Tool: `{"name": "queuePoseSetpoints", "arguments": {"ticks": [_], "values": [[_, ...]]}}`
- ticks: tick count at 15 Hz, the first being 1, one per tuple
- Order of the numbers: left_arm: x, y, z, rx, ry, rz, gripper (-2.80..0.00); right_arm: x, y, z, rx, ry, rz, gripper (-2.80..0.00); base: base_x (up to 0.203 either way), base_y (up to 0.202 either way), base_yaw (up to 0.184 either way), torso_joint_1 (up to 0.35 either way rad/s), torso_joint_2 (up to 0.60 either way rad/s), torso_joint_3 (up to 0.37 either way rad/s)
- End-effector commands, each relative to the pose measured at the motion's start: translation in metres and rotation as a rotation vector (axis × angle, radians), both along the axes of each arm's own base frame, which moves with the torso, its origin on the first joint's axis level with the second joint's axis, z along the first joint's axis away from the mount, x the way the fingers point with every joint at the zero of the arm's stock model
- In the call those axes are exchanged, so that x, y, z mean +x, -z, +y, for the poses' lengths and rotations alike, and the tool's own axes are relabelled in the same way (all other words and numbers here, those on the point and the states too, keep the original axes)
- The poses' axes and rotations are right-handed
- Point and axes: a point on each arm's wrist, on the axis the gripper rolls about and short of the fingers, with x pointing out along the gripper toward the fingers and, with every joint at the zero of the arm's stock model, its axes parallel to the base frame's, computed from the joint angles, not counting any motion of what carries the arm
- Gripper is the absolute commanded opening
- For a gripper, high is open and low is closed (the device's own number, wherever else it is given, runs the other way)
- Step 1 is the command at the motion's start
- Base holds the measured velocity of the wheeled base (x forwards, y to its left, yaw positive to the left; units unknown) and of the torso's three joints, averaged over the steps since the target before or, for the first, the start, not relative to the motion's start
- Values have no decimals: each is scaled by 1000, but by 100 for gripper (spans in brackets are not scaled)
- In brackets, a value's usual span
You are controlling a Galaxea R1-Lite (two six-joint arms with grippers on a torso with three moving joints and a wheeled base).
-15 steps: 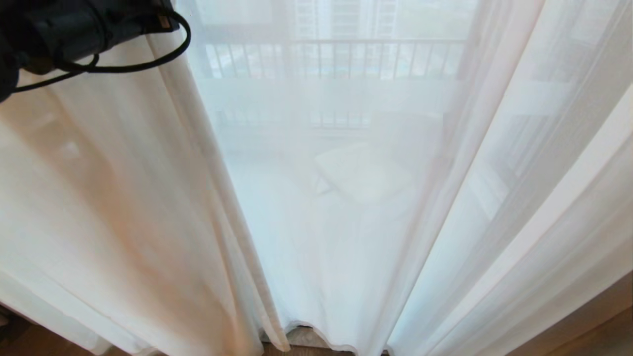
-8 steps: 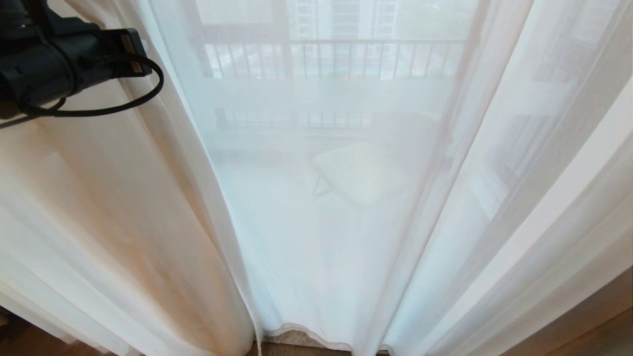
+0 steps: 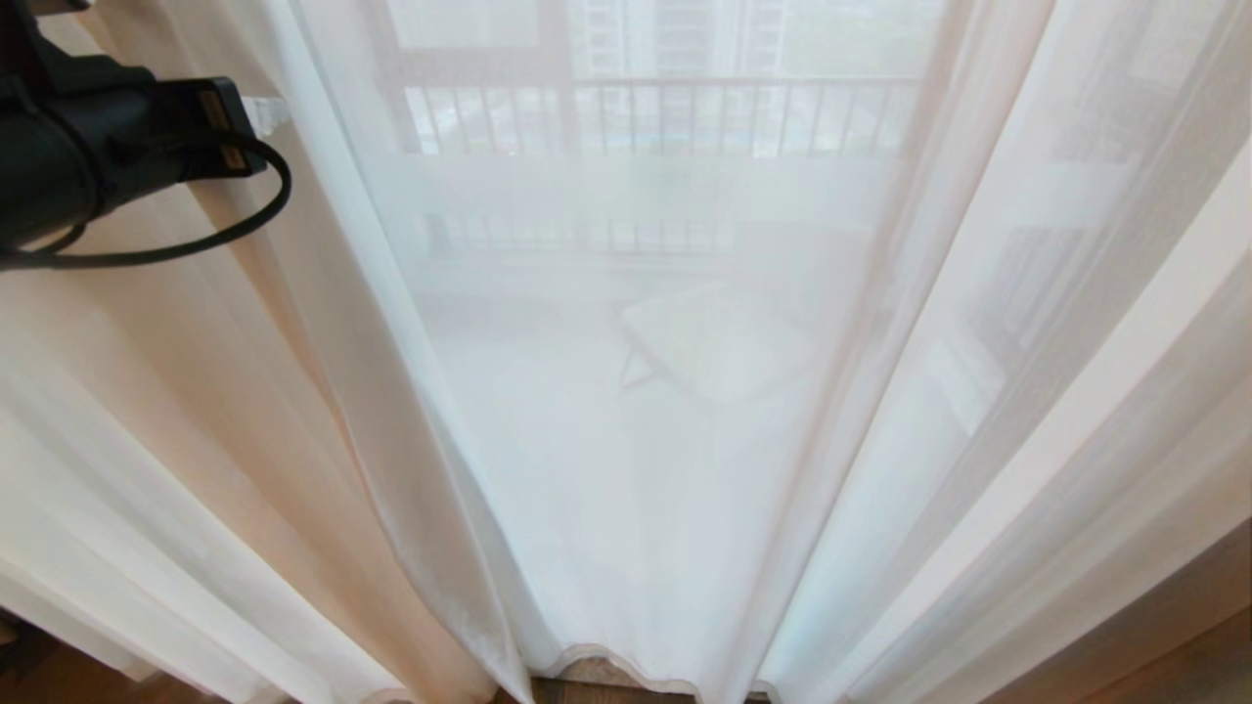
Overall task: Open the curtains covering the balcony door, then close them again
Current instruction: Close the inner curtains on both sides
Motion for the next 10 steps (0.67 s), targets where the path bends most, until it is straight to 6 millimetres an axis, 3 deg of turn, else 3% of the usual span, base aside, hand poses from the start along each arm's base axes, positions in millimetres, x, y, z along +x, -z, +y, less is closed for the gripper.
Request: {"name": "queuePoseSetpoints", "arguments": {"ticks": [1,5,10], "values": [[-17,-4,0,-4,10,-20,0,0,0,0,0,0,-1,-280,0,0,0,0,0,0],[-49,-5,4,-10,14,-41,0,0,0,0,0,0,-1,-280,0,0,0,0,0,0],[-106,5,13,-7,16,-17,0,0,0,0,0,0,-1,-280,0,0,0,0,0,0]]}}
